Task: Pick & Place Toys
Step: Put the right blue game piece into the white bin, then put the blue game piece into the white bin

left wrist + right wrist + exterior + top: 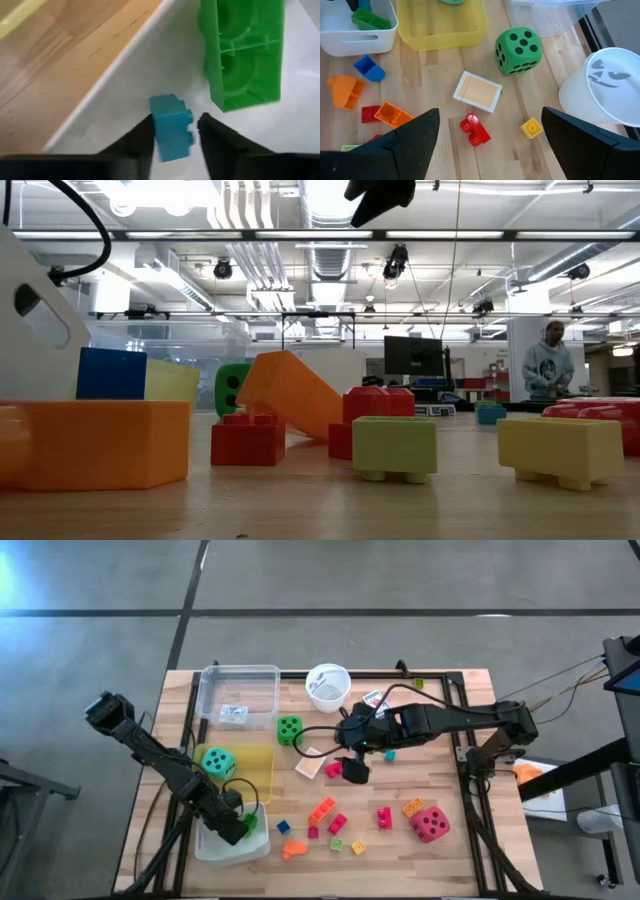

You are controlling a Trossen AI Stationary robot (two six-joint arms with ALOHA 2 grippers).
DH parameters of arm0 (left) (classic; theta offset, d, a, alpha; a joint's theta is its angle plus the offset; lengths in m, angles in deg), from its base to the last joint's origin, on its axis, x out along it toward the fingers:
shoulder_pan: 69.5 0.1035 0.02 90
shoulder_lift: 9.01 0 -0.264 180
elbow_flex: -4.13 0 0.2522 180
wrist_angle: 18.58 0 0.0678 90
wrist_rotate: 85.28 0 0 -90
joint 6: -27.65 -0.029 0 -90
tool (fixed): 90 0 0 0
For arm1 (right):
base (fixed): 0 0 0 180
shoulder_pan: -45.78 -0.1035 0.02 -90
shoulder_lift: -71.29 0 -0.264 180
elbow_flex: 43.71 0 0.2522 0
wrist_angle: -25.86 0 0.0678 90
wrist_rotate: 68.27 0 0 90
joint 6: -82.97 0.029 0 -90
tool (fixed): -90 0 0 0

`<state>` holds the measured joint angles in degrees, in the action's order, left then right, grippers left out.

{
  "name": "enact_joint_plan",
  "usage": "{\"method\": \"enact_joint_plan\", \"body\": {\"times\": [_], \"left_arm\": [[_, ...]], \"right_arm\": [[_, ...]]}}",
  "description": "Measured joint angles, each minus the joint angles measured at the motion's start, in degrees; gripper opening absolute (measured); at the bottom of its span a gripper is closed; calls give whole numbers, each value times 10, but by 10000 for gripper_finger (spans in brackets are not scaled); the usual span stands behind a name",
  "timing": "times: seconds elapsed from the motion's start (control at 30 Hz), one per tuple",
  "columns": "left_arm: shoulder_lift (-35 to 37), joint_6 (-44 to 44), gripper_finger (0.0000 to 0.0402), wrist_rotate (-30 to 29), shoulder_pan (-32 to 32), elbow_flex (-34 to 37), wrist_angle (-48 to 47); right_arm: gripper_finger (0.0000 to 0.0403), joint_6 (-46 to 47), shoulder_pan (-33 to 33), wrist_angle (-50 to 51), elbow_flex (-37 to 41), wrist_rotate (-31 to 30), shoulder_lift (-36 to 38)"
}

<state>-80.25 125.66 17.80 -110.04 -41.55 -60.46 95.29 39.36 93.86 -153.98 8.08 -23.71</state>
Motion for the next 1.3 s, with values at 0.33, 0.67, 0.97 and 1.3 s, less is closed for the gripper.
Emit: {"method": "enact_joint_plan", "body": {"times": [0.33, 0.67, 0.97, 1.3], "left_arm": [[0, -2, 229, 15, 0, 0, 3], [0, 11, 218, 22, 0, 0, 17], [11, -9, 218, 24, 0, 0, 39], [28, -5, 218, 33, 0, 0, 46]], "right_arm": [[345, -6, 0, 0, 0, 0, 0], [345, -5, 3, 0, 0, 0, 0], [345, -4, 3, 0, 1, 0, 0], [345, -4, 3, 0, 3, 1, 0]]}}
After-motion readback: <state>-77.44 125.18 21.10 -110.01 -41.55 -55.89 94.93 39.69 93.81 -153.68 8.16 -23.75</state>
